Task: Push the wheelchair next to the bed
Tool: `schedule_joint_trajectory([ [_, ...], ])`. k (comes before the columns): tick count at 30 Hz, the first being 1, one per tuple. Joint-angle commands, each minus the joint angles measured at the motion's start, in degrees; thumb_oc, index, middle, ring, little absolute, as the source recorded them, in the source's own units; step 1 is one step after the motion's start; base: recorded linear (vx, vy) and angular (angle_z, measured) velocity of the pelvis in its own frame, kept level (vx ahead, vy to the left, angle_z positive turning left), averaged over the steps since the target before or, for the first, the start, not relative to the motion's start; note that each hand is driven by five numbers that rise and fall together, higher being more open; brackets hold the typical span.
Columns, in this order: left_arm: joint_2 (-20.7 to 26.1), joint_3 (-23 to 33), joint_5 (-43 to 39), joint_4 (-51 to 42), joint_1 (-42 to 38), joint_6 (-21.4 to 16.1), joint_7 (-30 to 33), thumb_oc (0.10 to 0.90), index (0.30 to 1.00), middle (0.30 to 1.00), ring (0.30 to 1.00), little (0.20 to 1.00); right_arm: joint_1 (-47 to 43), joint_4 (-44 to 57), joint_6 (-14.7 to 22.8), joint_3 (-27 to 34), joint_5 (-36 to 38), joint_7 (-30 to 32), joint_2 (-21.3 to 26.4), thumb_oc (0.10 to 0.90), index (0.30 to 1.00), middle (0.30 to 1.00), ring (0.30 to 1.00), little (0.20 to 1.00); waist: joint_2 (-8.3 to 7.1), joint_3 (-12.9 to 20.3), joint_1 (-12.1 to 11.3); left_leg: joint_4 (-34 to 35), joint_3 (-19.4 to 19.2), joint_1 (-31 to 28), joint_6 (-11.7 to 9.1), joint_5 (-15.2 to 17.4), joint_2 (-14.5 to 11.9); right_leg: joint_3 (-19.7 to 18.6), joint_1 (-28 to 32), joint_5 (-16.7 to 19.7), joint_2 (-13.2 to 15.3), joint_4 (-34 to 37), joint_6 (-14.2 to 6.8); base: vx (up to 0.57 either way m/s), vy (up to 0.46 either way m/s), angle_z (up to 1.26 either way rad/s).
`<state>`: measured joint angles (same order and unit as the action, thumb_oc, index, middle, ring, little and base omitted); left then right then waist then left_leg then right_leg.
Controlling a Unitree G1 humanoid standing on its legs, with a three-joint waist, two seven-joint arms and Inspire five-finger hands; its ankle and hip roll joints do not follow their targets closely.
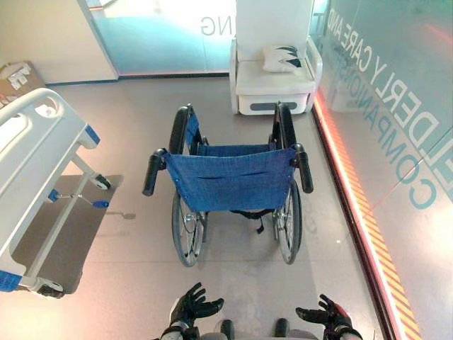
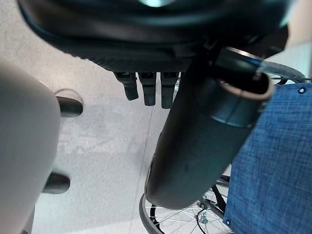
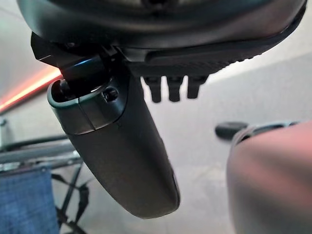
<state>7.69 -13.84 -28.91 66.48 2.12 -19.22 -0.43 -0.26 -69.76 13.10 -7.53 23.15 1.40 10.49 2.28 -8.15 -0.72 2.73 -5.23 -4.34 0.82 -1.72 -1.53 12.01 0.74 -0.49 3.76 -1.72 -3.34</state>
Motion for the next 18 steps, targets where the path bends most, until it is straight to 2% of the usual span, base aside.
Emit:
schedule_joint_trajectory([
  [1, -0.5, -0.9, -0.2, -1.2, -3.2, -5.6, -0.6, 0.800, 0.900, 0.900, 0.900, 0.900, -3.1, 1.5, 4.2, -2.1, 1.3, -3.6, 0.3, 0.800, 0.900, 0.900, 0.900, 0.900, -0.31, -0.6, 0.7, -1.5, 0.7, 1.0, 1.7, 4.6, 3.9, 0.0, 0.1, -2.8, 0.2, -1.6, -0.2, 0.00, 0.000, 0.00],
  [4, -0.4, -0.9, -0.6, -2.8, -3.0, -4.7, -1.0, 0.800, 0.900, 0.900, 0.900, 0.900, -3.1, 3.4, 5.5, -3.4, 0.8, -4.5, 0.3, 0.800, 0.900, 0.900, 0.900, 0.900, -0.36, -0.9, 0.5, -1.5, 0.6, 1.4, 1.7, 4.6, 3.9, 0.1, -0.2, -2.7, 0.0, -1.5, -0.3, -0.01, -0.008, 0.00],
  [12, -0.5, -1.5, -0.1, -2.8, -3.5, -3.9, 0.3, 0.800, 0.900, 0.900, 0.900, 0.900, -3.8, 3.4, 3.8, -4.0, 1.2, -3.5, 0.4, 0.800, 0.900, 0.900, 0.900, 0.900, -0.61, -1.1, 0.1, -1.3, 0.5, 1.7, 1.7, 4.4, 3.8, 0.6, -0.3, -2.6, 0.0, -1.2, -0.3, -0.01, -0.019, 0.04],
  [18, -0.1, -1.6, 1.7, -2.2, -3.5, -3.6, 1.2, 0.800, 0.900, 0.900, 0.900, 0.900, -4.5, 3.5, 5.1, -4.1, 2.2, -3.7, 0.7, 0.800, 0.900, 0.900, 0.900, 0.900, -0.60, -1.2, -0.2, -1.1, 0.7, 1.3, 1.8, 4.5, 3.9, 0.8, 0.0, -2.6, 0.1, -1.4, -0.3, 0.00, 0.000, 0.00],
])
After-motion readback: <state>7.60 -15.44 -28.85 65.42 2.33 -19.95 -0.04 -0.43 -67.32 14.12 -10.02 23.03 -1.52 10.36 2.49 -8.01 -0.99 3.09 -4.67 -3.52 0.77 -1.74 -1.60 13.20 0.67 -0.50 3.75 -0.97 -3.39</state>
